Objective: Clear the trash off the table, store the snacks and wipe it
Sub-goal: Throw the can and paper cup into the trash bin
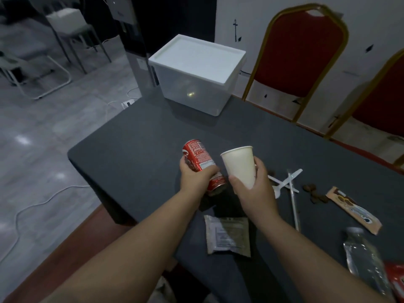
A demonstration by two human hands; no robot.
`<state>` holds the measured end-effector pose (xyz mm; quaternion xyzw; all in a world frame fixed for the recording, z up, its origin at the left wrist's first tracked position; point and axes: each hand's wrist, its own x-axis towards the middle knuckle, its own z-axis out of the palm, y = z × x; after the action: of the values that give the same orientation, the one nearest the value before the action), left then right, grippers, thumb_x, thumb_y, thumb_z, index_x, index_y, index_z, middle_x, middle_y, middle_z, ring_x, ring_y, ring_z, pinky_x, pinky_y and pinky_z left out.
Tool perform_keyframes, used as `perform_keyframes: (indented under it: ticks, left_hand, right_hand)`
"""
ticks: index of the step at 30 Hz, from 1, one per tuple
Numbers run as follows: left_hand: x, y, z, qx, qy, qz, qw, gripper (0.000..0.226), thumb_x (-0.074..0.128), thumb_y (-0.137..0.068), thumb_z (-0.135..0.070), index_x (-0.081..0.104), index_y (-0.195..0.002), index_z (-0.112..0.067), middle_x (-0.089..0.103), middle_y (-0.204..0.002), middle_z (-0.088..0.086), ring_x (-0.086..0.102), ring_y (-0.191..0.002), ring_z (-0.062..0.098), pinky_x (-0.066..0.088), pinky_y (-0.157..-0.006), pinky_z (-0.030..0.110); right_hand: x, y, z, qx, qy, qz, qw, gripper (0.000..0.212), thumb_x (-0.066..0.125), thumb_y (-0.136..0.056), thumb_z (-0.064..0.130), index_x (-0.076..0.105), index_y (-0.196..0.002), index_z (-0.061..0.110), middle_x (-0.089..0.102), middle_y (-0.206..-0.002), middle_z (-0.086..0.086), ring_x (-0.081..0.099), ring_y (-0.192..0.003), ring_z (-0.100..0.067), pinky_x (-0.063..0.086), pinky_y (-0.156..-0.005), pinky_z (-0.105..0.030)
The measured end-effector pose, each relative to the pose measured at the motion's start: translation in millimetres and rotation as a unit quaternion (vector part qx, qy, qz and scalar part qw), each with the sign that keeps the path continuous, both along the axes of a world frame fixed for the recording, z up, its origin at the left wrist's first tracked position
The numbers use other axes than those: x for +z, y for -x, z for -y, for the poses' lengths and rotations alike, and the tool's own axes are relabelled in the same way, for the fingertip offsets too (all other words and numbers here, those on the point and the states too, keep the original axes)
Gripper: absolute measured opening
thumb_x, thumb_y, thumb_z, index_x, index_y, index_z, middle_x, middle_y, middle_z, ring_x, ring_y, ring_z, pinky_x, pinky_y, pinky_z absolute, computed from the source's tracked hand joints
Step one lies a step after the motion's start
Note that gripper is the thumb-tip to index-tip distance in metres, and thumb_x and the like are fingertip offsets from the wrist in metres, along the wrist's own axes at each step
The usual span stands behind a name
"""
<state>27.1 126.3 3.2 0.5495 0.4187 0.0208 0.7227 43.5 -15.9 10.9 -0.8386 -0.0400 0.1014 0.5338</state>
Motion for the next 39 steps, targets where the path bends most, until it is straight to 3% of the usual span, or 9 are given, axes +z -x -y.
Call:
perform_keyframes:
  ticks: [2, 6, 14, 18, 22, 27, 33, 39]
  left_hand:
    - [1, 9, -28, -0.013, 0.007, 0.027, 1.000, 0.092, 0.070, -0.078, -0.007, 0.015, -0.147, -0.031, 0.050, -0.131, 0.005, 0.059, -0.104, 0.025, 0.052, -0.085, 0.043]
    - [7, 33, -94, -0.031, 0.015, 0.053, 0.998, 0.082, 0.067, -0.081, -0.008, 0.022, -0.146, -0.032, 0.049, -0.136, 0.008, 0.060, -0.108, 0.029, 0.052, -0.089, 0.049]
    - [16, 83, -268, -0.010, -0.030, 0.075, 0.997, 0.073, 0.064, -0.085, -0.011, 0.027, -0.145, -0.029, 0.053, -0.132, 0.003, 0.062, -0.100, 0.020, 0.054, -0.066, 0.029]
    - [16, 89, -329, 0.018, -0.036, 0.068, 0.997, 0.071, 0.064, -0.084, -0.012, 0.029, -0.144, -0.029, 0.055, -0.131, 0.005, 0.063, -0.105, 0.026, 0.054, -0.086, 0.045]
    - [13, 78, -368, 0.031, -0.037, 0.058, 0.997, 0.070, 0.063, -0.086, -0.012, 0.029, -0.144, -0.027, 0.055, -0.131, 0.006, 0.062, -0.105, 0.027, 0.054, -0.086, 0.043]
    - [8, 50, -403, 0.027, -0.039, 0.055, 0.997, 0.068, 0.063, -0.085, -0.008, 0.032, -0.142, -0.027, 0.057, -0.127, 0.005, 0.062, -0.104, 0.026, 0.054, -0.080, 0.038]
    - [-2, 14, -448, -0.007, -0.044, 0.031, 0.999, 0.068, 0.063, -0.084, -0.010, 0.032, -0.142, -0.026, 0.057, -0.126, 0.007, 0.063, -0.102, 0.025, 0.056, -0.077, 0.036]
    - [-18, -20, -508, -0.067, -0.055, 0.008, 0.996, 0.072, 0.064, -0.083, -0.011, 0.030, -0.144, -0.027, 0.057, -0.128, 0.007, 0.063, -0.102, 0.025, 0.055, -0.079, 0.037]
  right_hand:
    - [7, 3, -24, 0.005, -0.004, 0.003, 1.000, 0.064, 0.068, -0.081, 0.033, 0.033, -0.135, 0.032, 0.048, -0.116, 0.009, 0.052, -0.099, -0.012, 0.049, -0.079, -0.033]
    - [15, 10, -90, 0.007, -0.035, -0.005, 0.999, 0.059, 0.066, -0.085, 0.027, 0.036, -0.135, 0.027, 0.048, -0.112, 0.009, 0.052, -0.089, -0.006, 0.045, -0.069, -0.024]
    - [14, 39, -268, 0.020, -0.112, -0.089, 0.990, 0.061, 0.062, -0.088, 0.032, 0.032, -0.141, 0.023, 0.049, -0.122, 0.000, 0.054, -0.098, -0.015, 0.044, -0.064, -0.022]
    - [14, 43, -328, 0.035, -0.119, -0.114, 0.986, 0.062, 0.062, -0.088, 0.033, 0.032, -0.141, 0.023, 0.050, -0.123, 0.000, 0.054, -0.100, -0.015, 0.048, -0.076, -0.030]
    - [15, 26, -367, 0.045, -0.116, -0.128, 0.984, 0.061, 0.061, -0.089, 0.033, 0.032, -0.141, 0.022, 0.048, -0.120, 0.001, 0.052, -0.100, -0.015, 0.046, -0.076, -0.028]
    - [7, -6, -405, 0.058, -0.114, -0.156, 0.979, 0.060, 0.062, -0.087, 0.036, 0.034, -0.139, 0.025, 0.051, -0.119, 0.002, 0.055, -0.103, -0.017, 0.052, -0.088, -0.040]
    - [1, -36, -452, 0.051, -0.110, -0.194, 0.973, 0.060, 0.062, -0.087, 0.037, 0.035, -0.139, 0.025, 0.053, -0.119, 0.000, 0.057, -0.103, -0.019, 0.051, -0.082, -0.036]
    - [-13, -57, -509, -0.018, -0.135, -0.230, 0.963, 0.054, 0.063, -0.087, 0.033, 0.042, -0.135, 0.020, 0.058, -0.115, -0.002, 0.060, -0.098, -0.019, 0.053, -0.080, -0.036]
